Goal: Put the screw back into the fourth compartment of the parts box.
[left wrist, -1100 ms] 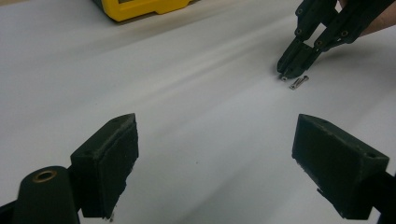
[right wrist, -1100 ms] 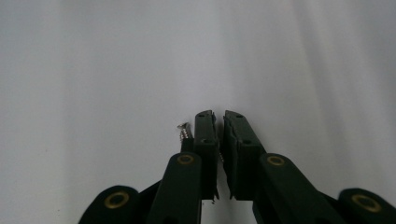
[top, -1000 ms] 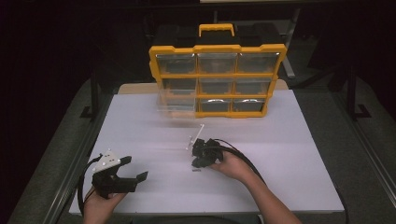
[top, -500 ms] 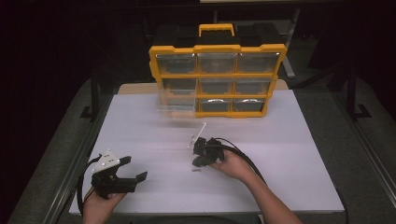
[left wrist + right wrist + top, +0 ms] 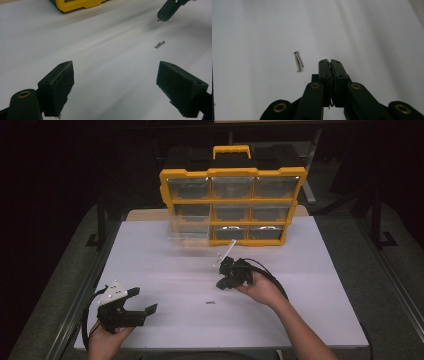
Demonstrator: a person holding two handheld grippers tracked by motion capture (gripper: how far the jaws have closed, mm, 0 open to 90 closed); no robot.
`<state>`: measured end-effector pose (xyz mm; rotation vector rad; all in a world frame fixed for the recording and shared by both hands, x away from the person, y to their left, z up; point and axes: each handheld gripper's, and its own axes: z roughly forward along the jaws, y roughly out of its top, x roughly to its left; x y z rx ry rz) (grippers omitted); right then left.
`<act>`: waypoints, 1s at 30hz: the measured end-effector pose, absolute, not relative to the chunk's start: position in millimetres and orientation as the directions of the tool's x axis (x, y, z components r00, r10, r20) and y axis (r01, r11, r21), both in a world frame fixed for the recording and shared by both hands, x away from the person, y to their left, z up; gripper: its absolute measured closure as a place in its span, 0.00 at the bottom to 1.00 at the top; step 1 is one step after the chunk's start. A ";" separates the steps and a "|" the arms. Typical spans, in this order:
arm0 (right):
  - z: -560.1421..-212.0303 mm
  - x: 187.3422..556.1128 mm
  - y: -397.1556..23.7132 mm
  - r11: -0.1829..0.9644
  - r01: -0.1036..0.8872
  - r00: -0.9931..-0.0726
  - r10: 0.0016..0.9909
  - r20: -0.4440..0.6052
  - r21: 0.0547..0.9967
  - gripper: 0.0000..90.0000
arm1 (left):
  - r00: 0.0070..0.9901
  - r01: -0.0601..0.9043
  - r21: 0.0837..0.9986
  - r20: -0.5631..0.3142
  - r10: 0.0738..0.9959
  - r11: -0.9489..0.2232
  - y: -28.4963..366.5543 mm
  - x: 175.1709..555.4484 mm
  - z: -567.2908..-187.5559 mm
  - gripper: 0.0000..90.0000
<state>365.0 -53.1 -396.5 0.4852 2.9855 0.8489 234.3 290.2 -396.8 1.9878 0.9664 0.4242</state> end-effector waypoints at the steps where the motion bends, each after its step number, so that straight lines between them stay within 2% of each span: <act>1: -394.5 365.9 -54.9 0.804 0.293 -0.952 0.295 0.080 0.518 0.96 | 0.641 0.473 0.817 -0.063 0.765 -0.330 290.2 234.0 -396.5 0.16; 15: -355.7 383.8 -82.9 0.757 0.344 -0.931 0.351 0.098 0.556 0.97 | 0.637 0.474 0.822 -0.071 0.768 -0.316 289.3 233.4 -396.5 0.16; 30: -305.4 406.3 -98.2 0.724 0.341 -0.925 0.370 0.080 0.599 0.96 | 0.639 0.468 0.824 -0.066 0.766 -0.320 290.2 233.6 -396.1 0.16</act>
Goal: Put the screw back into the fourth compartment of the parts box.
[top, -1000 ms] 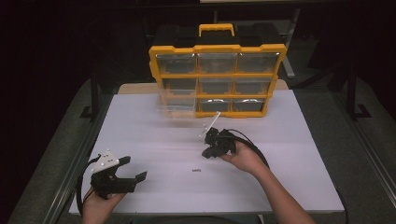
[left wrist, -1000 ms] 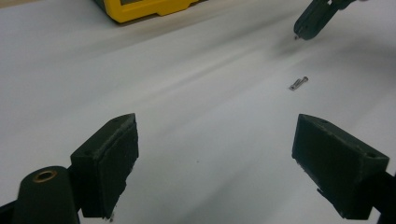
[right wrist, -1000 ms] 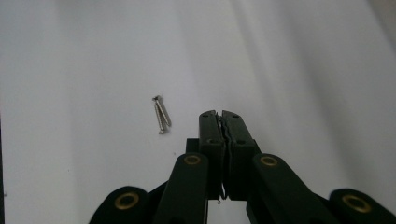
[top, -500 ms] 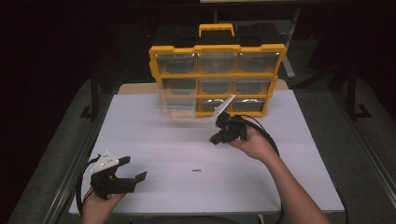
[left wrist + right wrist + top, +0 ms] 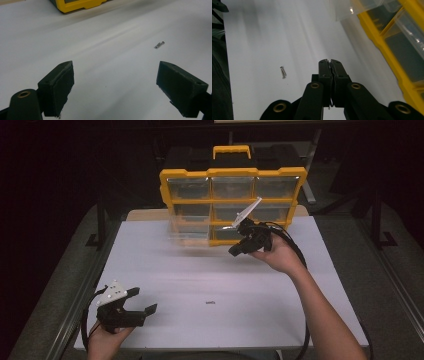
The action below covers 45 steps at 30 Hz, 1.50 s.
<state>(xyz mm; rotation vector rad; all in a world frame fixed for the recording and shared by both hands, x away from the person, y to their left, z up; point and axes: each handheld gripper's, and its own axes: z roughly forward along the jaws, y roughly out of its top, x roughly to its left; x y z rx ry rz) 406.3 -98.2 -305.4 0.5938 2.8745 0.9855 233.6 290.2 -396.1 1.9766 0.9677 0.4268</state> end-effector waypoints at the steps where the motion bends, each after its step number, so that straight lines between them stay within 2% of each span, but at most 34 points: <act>1: -300.2 407.4 -97.3 0.724 0.344 -0.924 0.373 0.081 0.598 0.96 | 0.639 0.468 0.825 -0.068 0.767 -0.317 290.3 233.6 -396.3 0.16; 14: -248.7 426.4 -76.4 0.732 0.309 -0.931 0.362 0.038 0.608 0.96 | 0.653 0.465 0.818 -0.057 0.755 -0.340 292.9 234.7 -396.8 0.16; 24: -223.3 441.6 -41.0 0.755 0.281 -0.940 0.340 0.012 0.593 0.96 | 0.648 0.469 0.823 -0.075 0.758 -0.320 293.5 234.0 -396.5 0.16; 34: -231.5 452.3 0.2 0.786 0.269 -0.949 0.317 0.011 0.557 0.96 | 0.645 0.467 0.827 -0.076 0.761 -0.313 293.4 233.5 -396.5 0.16; 45: -256.4 462.4 20.9 0.802 0.296 -0.945 0.323 0.039 0.518 0.96 | 0.645 0.468 0.827 -0.078 0.760 -0.312 293.1 233.6 -397.0 0.16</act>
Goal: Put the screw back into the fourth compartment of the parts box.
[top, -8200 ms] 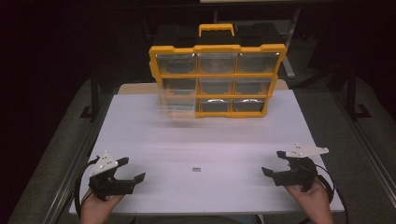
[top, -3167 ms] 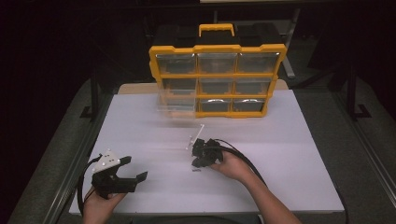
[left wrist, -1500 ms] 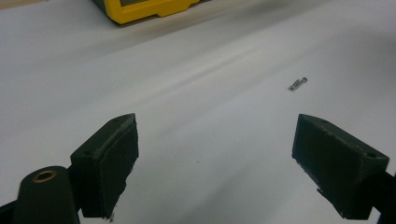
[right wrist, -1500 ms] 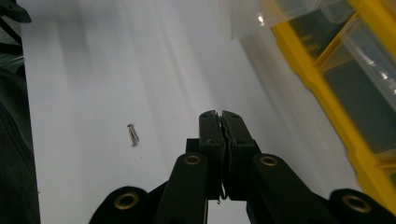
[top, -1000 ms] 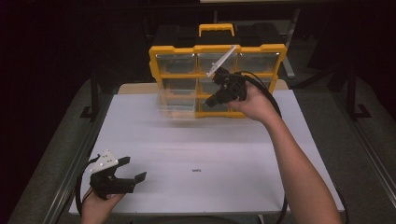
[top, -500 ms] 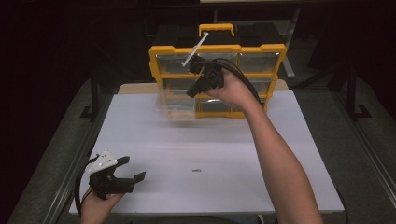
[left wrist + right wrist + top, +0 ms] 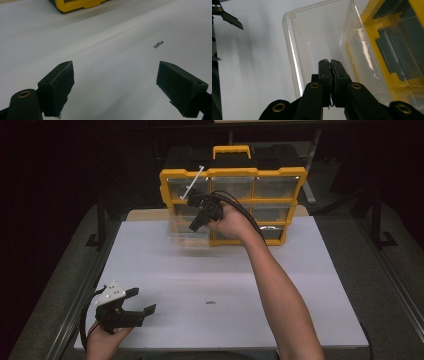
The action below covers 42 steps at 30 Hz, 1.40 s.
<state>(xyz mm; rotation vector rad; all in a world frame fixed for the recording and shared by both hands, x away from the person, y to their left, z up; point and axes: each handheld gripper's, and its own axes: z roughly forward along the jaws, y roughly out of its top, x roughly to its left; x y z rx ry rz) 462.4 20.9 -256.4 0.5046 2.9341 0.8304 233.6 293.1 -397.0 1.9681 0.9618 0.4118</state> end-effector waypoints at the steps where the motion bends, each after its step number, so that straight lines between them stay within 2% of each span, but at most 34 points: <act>1: -258.0 462.8 21.9 0.807 0.295 -0.946 0.321 0.040 0.512 0.96 | 0.646 0.466 0.827 -0.075 0.759 -0.315 293.0 233.6 -396.8 0.16; 7: -263.8 464.3 22.7 0.807 0.291 -0.947 0.320 0.035 0.514 0.96 | 0.646 0.467 0.825 -0.072 0.760 -0.318 293.3 233.2 -396.7 0.16; 11: -264.4 465.7 19.9 0.792 0.304 -0.941 0.335 0.040 0.529 0.89 | 0.655 0.456 0.824 -0.055 0.754 -0.336 293.9 234.0 -396.5 0.16; 16: -257.5 463.1 12.3 0.778 0.308 -0.938 0.346 0.035 0.547 0.89 | 0.655 0.456 0.827 -0.061 0.753 -0.330 293.7 234.3 -397.2 0.16; 24: -231.9 446.1 -19.9 0.757 0.295 -0.936 0.351 0.017 0.583 0.85 | 0.644 0.469 0.825 -0.074 0.762 -0.316 292.4 233.2 -396.4 0.16; 29: -224.2 432.3 -45.1 0.746 0.294 -0.931 0.365 0.001 0.597 0.79 | 0.646 0.472 0.821 -0.074 0.760 -0.322 291.1 233.5 -397.1 0.16; 30: -224.4 428.8 -49.9 0.740 0.304 -0.928 0.374 0.009 0.600 0.78 | 0.655 0.460 0.821 -0.055 0.753 -0.339 291.8 234.4 -396.9 0.16; 35: -233.5 416.0 -72.2 0.731 0.313 -0.923 0.384 0.013 0.606 0.75 | 0.646 0.472 0.819 -0.070 0.760 -0.326 290.1 233.9 -397.4 0.16; 42: -264.4 395.6 -94.8 0.710 0.323 -0.926 0.373 0.055 0.626 0.68 | 0.646 0.470 0.819 -0.065 0.760 -0.329 289.8 233.8 -397.2 0.16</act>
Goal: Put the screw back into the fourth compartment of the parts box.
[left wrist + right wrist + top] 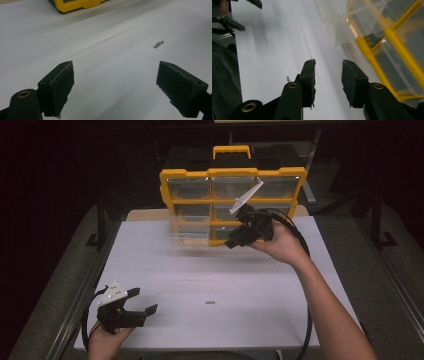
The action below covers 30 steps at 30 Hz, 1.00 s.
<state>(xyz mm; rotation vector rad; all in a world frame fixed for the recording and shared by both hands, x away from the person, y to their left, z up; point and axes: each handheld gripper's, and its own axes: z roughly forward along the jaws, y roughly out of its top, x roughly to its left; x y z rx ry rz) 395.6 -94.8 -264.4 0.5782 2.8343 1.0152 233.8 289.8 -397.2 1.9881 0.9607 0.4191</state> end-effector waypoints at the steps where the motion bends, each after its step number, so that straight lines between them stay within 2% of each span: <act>1: -269.6 393.6 -96.7 0.711 0.323 -0.927 0.371 0.057 0.624 0.67 | 0.646 0.473 0.818 -0.067 0.761 -0.329 289.7 233.7 -397.3 0.16; 16: -337.6 368.9 -99.2 0.737 0.314 -0.937 0.343 0.070 0.598 0.66 | 0.640 0.474 0.819 -0.069 0.766 -0.322 289.3 233.8 -397.3 0.16; 30: -373.2 359.8 -80.8 0.755 0.307 -0.947 0.302 0.109 0.580 0.69 | 0.641 0.468 0.824 -0.069 0.764 -0.318 289.6 233.9 -397.6 0.16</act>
